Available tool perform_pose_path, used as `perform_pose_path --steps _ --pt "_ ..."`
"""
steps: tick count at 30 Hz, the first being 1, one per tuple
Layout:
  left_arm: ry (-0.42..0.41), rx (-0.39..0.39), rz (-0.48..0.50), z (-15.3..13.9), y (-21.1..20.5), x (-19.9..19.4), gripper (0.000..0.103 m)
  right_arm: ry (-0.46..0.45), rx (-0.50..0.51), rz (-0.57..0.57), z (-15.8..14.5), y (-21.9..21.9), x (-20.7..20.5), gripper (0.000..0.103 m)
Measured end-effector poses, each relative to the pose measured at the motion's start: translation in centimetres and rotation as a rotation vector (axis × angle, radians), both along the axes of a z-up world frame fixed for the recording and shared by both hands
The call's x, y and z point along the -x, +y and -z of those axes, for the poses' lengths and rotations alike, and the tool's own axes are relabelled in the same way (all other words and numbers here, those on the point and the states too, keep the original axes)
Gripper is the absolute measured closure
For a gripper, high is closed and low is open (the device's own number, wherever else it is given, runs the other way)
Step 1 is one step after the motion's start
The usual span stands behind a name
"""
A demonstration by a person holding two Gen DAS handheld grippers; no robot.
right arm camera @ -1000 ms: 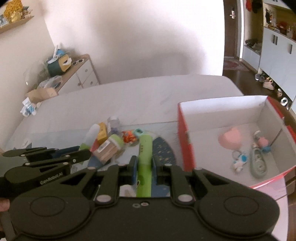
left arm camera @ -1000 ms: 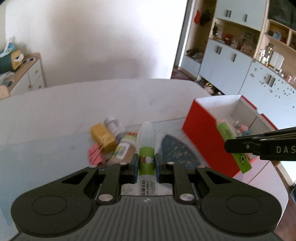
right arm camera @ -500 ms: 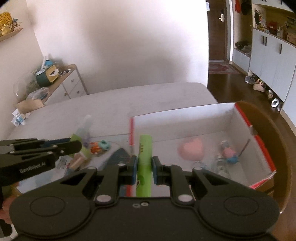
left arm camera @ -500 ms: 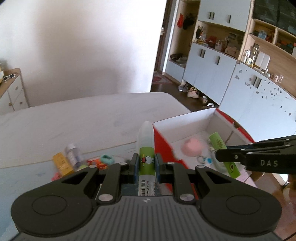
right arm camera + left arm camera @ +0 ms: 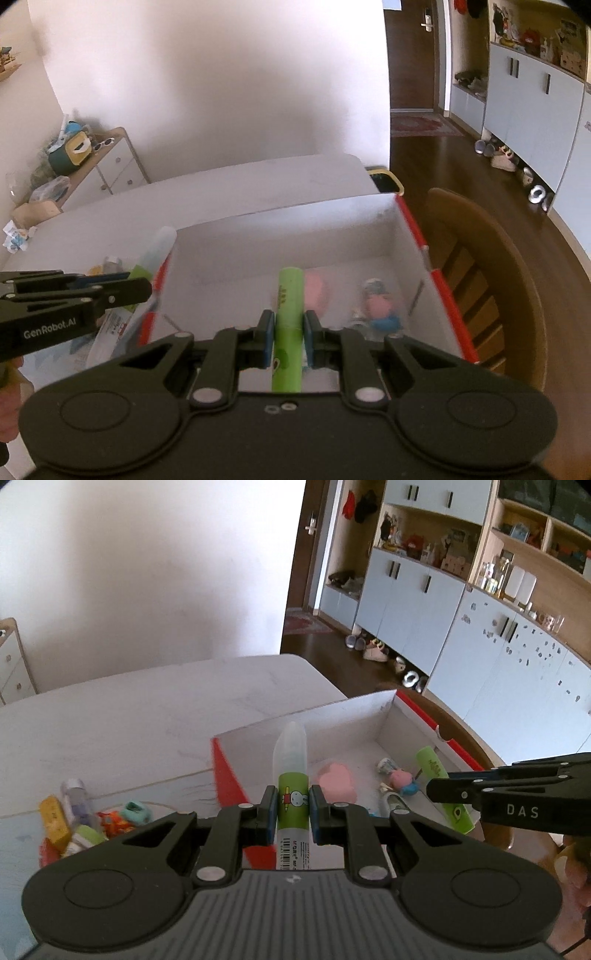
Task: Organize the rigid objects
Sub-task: 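Carry the glue stick and highlighter up and over the red box, then lower and release the glue stick with the left tool while the right tool releases the highlighter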
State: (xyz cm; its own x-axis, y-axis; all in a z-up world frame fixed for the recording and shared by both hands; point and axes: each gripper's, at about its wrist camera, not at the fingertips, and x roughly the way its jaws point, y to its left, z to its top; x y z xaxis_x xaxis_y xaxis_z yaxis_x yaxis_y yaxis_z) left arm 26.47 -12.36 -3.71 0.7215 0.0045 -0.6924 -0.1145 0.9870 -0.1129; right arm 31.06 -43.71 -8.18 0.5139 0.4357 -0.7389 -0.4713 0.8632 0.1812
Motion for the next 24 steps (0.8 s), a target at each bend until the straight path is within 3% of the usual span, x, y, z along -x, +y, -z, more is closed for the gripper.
perform_pose_path --steps 12,24 --pt "0.103 -0.028 -0.024 3.3 -3.8 -4.4 0.086 0.036 0.050 -0.025 2.8 -1.5 -4.4 0.088" --pt "0.243 -0.045 -0.121 7.2 -4.7 -9.1 0.086 0.088 0.104 -0.092 5.7 1.3 -8.3 0.088"
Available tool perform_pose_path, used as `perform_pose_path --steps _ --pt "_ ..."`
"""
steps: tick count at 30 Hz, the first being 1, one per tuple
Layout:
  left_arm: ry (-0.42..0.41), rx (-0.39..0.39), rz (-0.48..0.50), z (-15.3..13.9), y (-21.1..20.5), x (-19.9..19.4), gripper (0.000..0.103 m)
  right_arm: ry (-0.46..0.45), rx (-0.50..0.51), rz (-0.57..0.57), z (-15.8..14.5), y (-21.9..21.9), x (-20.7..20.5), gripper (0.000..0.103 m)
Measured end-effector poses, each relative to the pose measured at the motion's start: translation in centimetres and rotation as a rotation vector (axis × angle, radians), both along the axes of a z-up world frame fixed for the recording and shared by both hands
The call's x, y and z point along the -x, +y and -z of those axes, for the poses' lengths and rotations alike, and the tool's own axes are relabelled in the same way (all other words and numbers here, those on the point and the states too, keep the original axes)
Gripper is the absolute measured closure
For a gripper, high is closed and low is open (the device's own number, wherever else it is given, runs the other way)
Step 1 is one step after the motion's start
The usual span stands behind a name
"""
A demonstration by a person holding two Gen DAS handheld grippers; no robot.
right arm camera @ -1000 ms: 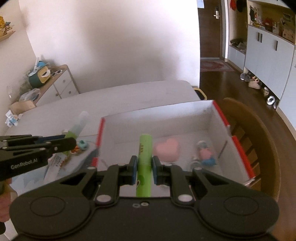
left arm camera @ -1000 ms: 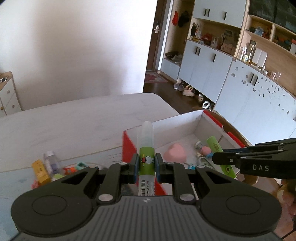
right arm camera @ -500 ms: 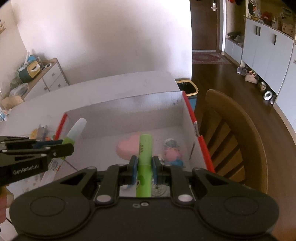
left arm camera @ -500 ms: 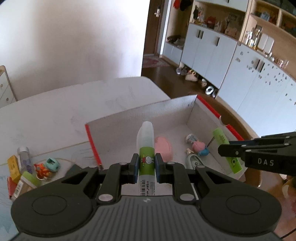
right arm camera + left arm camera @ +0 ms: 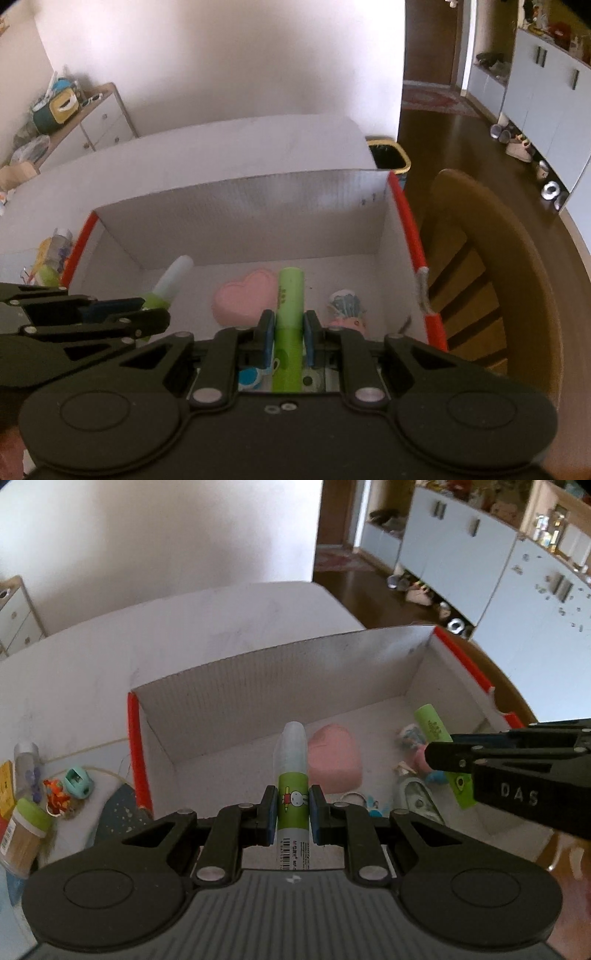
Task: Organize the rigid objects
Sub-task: 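Lower and release the glue stick with the left tool while the right tool releases the highlighter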
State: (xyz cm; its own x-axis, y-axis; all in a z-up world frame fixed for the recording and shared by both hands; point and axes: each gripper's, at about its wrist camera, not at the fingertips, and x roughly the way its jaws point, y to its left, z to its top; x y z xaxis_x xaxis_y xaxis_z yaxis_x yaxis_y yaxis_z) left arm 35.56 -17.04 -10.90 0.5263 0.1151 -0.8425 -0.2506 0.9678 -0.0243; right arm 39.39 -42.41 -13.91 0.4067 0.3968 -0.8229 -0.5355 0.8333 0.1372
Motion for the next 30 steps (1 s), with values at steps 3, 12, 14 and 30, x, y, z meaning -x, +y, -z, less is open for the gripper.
perform_pose_path --steps 3,12,14,30 --pt "0.027 -0.019 -0.009 0.7 -0.3 -0.9 0.086 0.012 0.017 -0.006 0.6 0.6 -1.0 0.088" --pt "0.126 -0.014 -0.058 2.8 -0.7 -3.3 0.086 0.089 0.071 -0.006 2.8 1.2 -3.1 0.088" --pt "0.146 -0.022 -0.065 3.1 -0.7 -3.6 0.086 0.101 0.081 -0.012 3.0 1.4 -3.3 0.088" --pt "0.279 0.078 -0.085 5.5 0.2 -6.0 0.086 0.142 0.130 -0.037 3.6 2.8 -4.6 0.081"
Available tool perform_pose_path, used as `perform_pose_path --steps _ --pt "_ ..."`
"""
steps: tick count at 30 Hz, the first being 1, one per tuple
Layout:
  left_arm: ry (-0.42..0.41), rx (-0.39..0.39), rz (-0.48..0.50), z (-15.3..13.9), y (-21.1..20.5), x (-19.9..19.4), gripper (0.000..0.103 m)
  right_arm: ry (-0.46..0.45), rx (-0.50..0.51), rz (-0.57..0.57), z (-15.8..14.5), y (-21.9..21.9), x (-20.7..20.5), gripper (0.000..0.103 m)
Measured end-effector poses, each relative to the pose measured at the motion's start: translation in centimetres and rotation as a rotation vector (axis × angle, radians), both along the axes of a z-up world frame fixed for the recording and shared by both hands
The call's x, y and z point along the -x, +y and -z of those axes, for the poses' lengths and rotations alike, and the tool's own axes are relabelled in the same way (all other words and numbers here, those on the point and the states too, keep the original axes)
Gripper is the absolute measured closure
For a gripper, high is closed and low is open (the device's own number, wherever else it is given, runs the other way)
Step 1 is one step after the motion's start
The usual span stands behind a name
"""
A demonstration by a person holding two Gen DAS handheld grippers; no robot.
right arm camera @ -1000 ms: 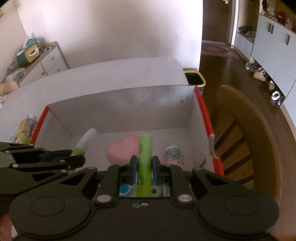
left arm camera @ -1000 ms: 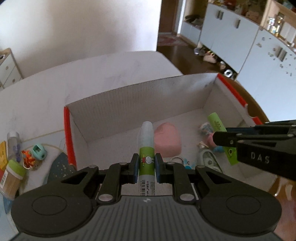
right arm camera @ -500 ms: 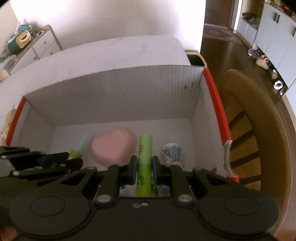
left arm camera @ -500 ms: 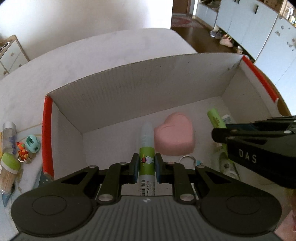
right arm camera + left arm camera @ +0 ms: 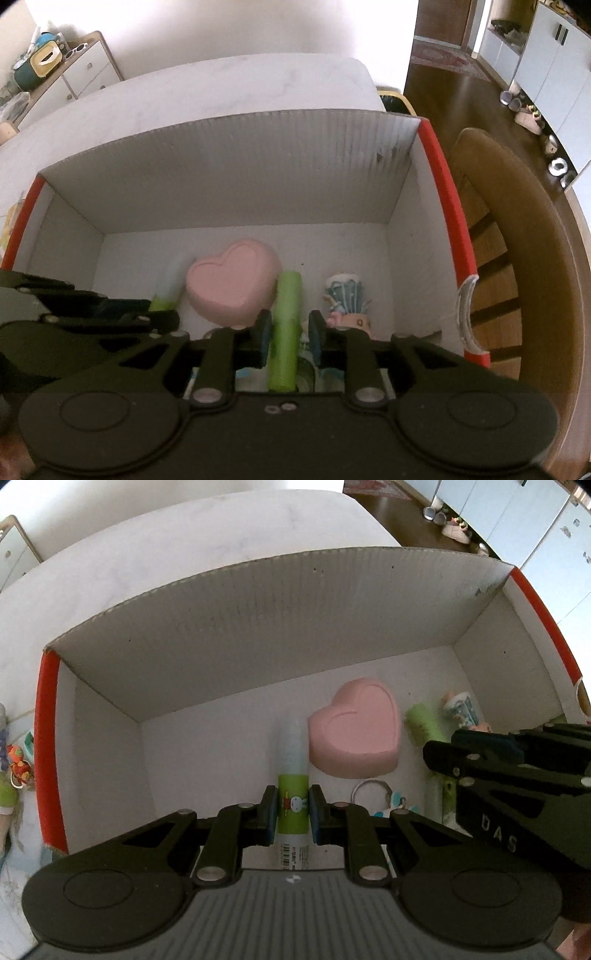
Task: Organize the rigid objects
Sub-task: 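Lower and release the glue stick with the left tool while the right tool releases the highlighter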
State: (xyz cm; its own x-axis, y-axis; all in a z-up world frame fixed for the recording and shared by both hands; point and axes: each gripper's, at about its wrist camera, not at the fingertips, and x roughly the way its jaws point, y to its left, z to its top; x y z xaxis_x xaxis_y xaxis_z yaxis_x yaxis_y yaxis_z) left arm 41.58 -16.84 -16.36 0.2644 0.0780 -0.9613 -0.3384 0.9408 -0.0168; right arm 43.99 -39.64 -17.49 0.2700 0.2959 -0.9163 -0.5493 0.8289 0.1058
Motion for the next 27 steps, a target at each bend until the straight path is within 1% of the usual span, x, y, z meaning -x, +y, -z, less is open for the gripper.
perform_pose_path --steps 4,10,12,17,20,27 --pt "0.003 0.013 0.000 0.1 0.3 -0.1 0.086 0.003 -0.008 0.002 -0.1 -0.1 -0.3 0.079" --pt "0.003 0.044 -0.008 0.2 0.4 0.4 0.086 -0.009 -0.039 0.000 -0.5 -0.6 0.7 0.069" --pt "0.001 0.033 -0.002 0.1 0.2 0.5 0.086 -0.020 -0.042 -0.002 -0.7 -0.8 0.9 0.066" --pt "-0.029 0.004 0.015 -1.0 -0.5 1.2 0.086 -0.030 -0.061 0.005 -1.5 -1.5 1.5 0.063" --pt "-0.057 -0.010 0.019 -1.5 -1.2 1.6 0.086 -0.041 -0.080 0.003 -2.2 -2.0 2.3 0.061" --pt "-0.124 -0.042 0.031 -3.7 -1.4 3.4 0.086 -0.066 -0.121 -0.015 -4.2 -2.7 4.3 0.056"
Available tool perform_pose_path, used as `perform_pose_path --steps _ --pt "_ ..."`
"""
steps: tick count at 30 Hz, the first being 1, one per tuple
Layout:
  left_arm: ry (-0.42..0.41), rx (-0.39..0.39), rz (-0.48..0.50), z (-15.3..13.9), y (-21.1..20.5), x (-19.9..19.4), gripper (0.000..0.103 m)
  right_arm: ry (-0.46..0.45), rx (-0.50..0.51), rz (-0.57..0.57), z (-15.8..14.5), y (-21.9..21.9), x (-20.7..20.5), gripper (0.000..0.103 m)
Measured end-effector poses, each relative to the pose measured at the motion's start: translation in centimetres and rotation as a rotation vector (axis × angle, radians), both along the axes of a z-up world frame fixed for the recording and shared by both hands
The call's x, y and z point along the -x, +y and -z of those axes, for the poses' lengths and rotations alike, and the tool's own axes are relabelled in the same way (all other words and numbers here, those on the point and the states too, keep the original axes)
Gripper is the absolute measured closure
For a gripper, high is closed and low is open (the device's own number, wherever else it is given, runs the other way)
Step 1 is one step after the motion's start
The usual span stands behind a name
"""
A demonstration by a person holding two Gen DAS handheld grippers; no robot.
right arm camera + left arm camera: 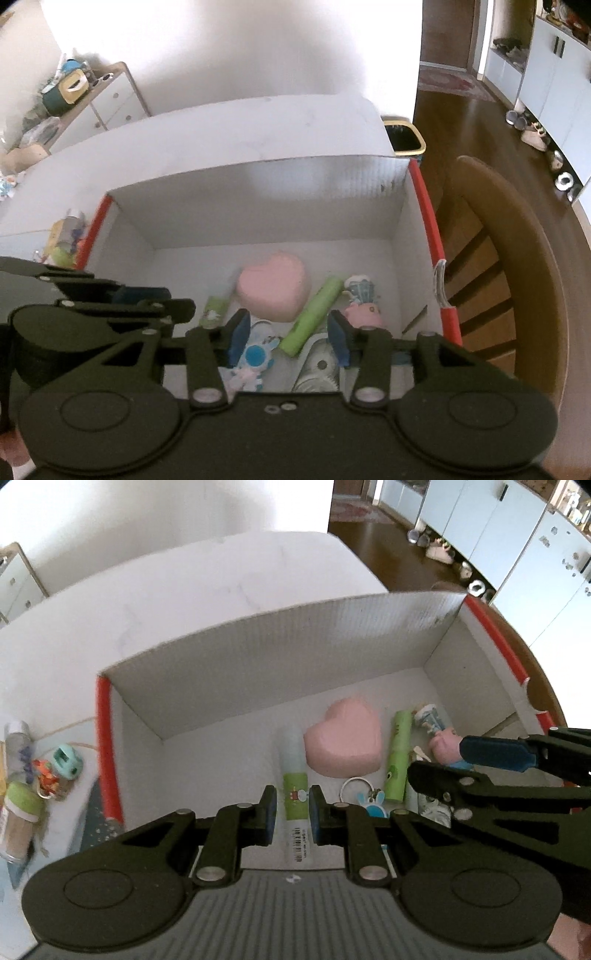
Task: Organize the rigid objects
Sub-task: 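Lower and release the glue stick with the left tool while the right tool releases the highlighter, then withdraw both open tools from the box back to the table objects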
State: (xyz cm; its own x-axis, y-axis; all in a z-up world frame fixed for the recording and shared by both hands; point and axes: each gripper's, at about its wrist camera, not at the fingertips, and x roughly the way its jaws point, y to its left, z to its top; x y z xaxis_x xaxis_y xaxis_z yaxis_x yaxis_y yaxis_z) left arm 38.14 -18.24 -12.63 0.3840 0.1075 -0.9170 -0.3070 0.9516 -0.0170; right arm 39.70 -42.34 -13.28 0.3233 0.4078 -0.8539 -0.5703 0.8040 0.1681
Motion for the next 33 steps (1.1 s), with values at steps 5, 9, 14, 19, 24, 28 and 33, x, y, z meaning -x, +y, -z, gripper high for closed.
perform_pose_path --steps 5,9,14,19,24,28,33 --pt "-0.053 -0.008 0.026 -1.5 0.1 1.3 0.086 0.000 -0.038 0.008 -0.9 -0.5 1.0 0.048" --pt "-0.094 -0.005 0.040 -2.3 0.5 2.5 0.086 -0.012 -0.059 0.004 -1.8 -0.7 2.1 0.045" --pt "-0.153 -0.010 0.066 -3.9 1.2 4.8 0.086 -0.038 -0.086 -0.002 -3.5 -0.8 3.8 0.043" --pt "-0.208 -0.012 0.100 -5.7 1.7 7.0 0.086 -0.072 -0.121 -0.004 -5.0 -0.6 5.5 0.039" --pt "-0.267 -0.052 0.123 -7.3 2.1 9.4 0.086 -0.124 -0.144 -0.021 -6.3 -0.1 7.7 0.033" --pt "-0.292 -0.118 0.118 -8.2 2.7 11.2 0.086 -0.154 -0.163 -0.026 -6.9 0.5 9.0 0.031" --pt "-0.320 -0.105 0.111 -8.9 4.5 13.6 0.082 -0.179 -0.194 -0.034 -7.7 1.9 10.8 0.026"
